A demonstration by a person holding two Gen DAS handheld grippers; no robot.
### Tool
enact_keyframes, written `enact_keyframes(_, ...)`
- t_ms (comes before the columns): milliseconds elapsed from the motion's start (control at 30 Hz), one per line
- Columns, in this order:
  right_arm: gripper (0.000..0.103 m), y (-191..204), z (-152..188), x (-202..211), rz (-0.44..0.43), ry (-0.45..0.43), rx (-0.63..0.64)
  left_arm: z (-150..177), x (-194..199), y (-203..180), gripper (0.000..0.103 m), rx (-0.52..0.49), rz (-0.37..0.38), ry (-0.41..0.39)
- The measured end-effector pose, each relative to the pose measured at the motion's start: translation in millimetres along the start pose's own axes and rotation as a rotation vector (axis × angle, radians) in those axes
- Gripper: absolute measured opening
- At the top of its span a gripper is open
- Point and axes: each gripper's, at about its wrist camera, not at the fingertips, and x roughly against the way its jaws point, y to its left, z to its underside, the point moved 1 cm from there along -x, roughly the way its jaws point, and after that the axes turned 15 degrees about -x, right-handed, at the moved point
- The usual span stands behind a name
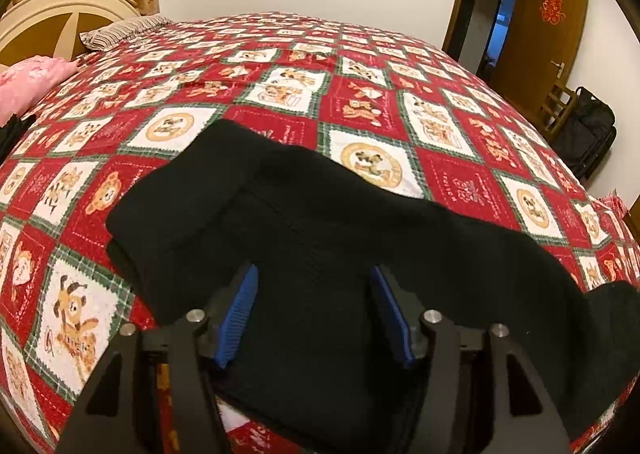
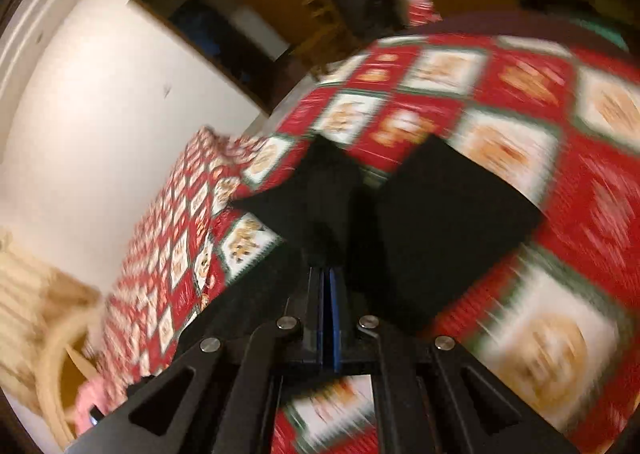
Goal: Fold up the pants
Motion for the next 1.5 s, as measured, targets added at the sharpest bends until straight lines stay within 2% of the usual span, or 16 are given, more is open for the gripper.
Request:
enact_keyframes(200,0.003,-18.4,8.2,14.3,0.114,0.015,0.055,-3.1,-1.5,-4.1,0.069,-0.013,-0.014,0.012)
enact_keyframes(267,0.003,-22.1,-3.5,23.9,0.204,-0.032,0.031,-3.7,-0.9,-2.6,0.069,-0.006,-0.005,0.018)
enact_keyframes(333,0.004,-26.8,-18.4,42.4,0.223,-0.110,-0.018,-3.8,-0.8,-0.7,0.069,0.003,0.008,0.019)
enact_keyframes(400,0.004,-14.5,-21.1,53.7,0.208,-0.176,0.062,-4.0,-0.9,-0.1,0.069,0.006,0.013,0.020)
enact_keyframes(467,0.004,12.1,-12.7,54.9,0.209,-0.193,0.242,-4.8,-1.6,-1.9,0.069,-0.001,0.006,0.025)
enact_keyframes(533,0.021,34.2,-0.4,42.7,0.211,-0.157,0.398,-5.7,-2.5,-3.7,0.071,-0.005,-0.002,0.028)
enact_keyframes(567,0.051,44.8,6.9,30.8,0.216,-0.124,0.468,-6.1,-2.9,-4.4,0.072,-0.007,-0.004,0.029)
enact_keyframes(600,0.065,51.3,13.3,21.1,0.229,-0.105,0.521,-6.2,-3.1,-5.2,0.072,-0.010,-0.007,0.030)
enact_keyframes(633,0.070,55.9,20.2,13.3,0.242,-0.101,0.572,-6.3,-3.1,-5.7,0.072,-0.012,-0.009,0.031)
enact_keyframes(800,0.070,70.6,33.5,-26.0,0.288,-0.036,0.736,-6.5,-2.8,-3.6,0.072,-0.009,0.000,0.037)
enact_keyframes(933,0.070,63.5,36.3,-50.6,0.398,-0.011,0.848,-7.5,-3.8,-6.1,0.073,-0.014,-0.012,0.042)
enact_keyframes(1000,0.066,58.5,24.8,-47.1,0.406,-0.052,0.800,-7.7,-4.2,-6.5,0.073,-0.016,-0.015,0.043)
enact_keyframes(1167,0.065,-9.6,-65.3,10.1,0.278,-0.181,0.279,-8.0,-4.4,-5.9,0.074,-0.014,-0.011,0.048)
enact_keyframes(1233,0.065,-32.4,-81.7,29.2,0.298,-0.217,0.198,-8.1,-4.3,-6.0,0.074,-0.014,-0.013,0.049)
enact_keyframes(1367,0.065,-52.8,-86.7,57.0,0.276,-0.234,0.155,-8.2,-4.5,-5.8,0.076,-0.013,-0.012,0.048)
enact_keyframes(1500,0.065,-48.3,-82.9,50.6,0.273,-0.189,0.196,-8.6,-5.5,-6.6,0.078,-0.010,-0.020,0.049)
